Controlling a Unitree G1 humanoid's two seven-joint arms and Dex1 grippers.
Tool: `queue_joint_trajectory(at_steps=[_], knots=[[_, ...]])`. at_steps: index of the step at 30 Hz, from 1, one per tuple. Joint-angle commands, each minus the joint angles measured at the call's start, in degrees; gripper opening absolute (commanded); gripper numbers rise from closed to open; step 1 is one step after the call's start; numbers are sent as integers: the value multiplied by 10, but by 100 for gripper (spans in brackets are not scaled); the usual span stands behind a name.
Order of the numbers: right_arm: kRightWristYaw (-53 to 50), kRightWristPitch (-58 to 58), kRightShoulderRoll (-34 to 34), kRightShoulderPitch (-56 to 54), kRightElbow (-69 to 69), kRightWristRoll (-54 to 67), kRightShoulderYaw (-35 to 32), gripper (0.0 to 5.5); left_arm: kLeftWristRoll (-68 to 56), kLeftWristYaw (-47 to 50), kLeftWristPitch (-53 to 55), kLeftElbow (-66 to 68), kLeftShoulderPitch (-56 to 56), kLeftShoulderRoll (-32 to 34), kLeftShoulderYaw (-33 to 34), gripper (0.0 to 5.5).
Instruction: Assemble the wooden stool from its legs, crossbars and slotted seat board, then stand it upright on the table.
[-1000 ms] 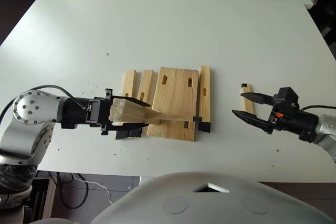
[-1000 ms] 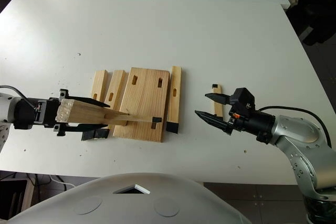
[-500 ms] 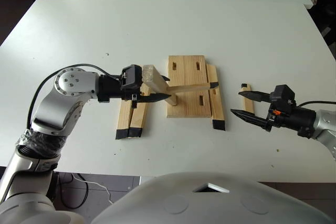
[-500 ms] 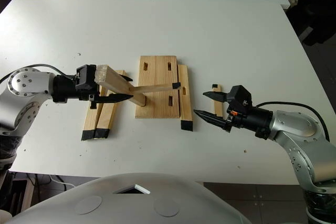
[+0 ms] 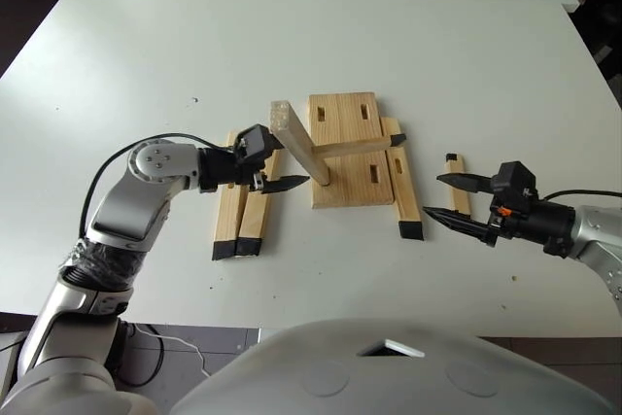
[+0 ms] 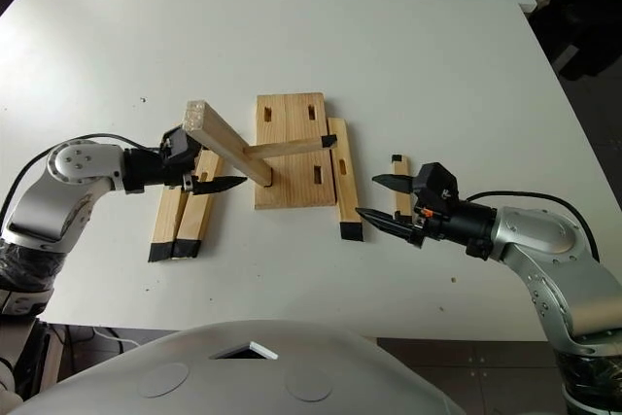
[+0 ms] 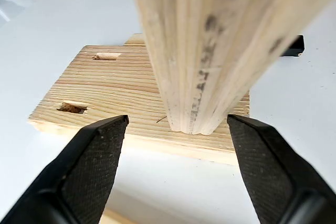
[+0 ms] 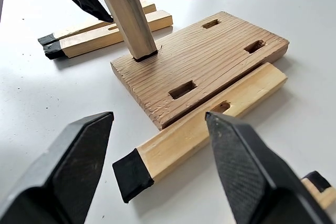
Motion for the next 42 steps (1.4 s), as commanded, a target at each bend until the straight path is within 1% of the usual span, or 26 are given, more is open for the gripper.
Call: queue_joint_trajectory(at_steps=[1,3,5,9,13,16,22,32,35,38,42], knots=[[-18,-13,13,56,-30,-11,-31,322,-61,-8,74,-57,71,55,102,351],[-35,-17,30,89,-49,-11,-51,322,-88,15,127,-90,123,62,147,351],[-50,-22,45,116,-63,-14,-63,322,-89,46,162,-110,160,60,167,351],[-74,-28,69,152,-85,-18,-77,322,-50,119,205,-138,210,51,171,351],[-89,-28,78,151,-87,-20,-74,322,-31,193,261,-145,221,32,169,351],[-92,-30,79,153,-90,-26,-68,322,-26,220,284,-155,229,22,168,351],[-97,-31,85,158,-91,-32,-65,322,-23,212,299,-172,244,36,152,351],[-115,-39,97,163,-96,-44,-43,322,18,128,249,-104,210,112,116,351],[-121,-42,101,170,-98,-48,-40,322,27,113,236,-70,180,123,112,351],[-125,-44,106,178,-101,-52,-39,322,29,100,242,-50,168,132,113,351],[-128,-47,108,186,-103,-56,-42,322,12,100,299,-67,215,139,142,351]])
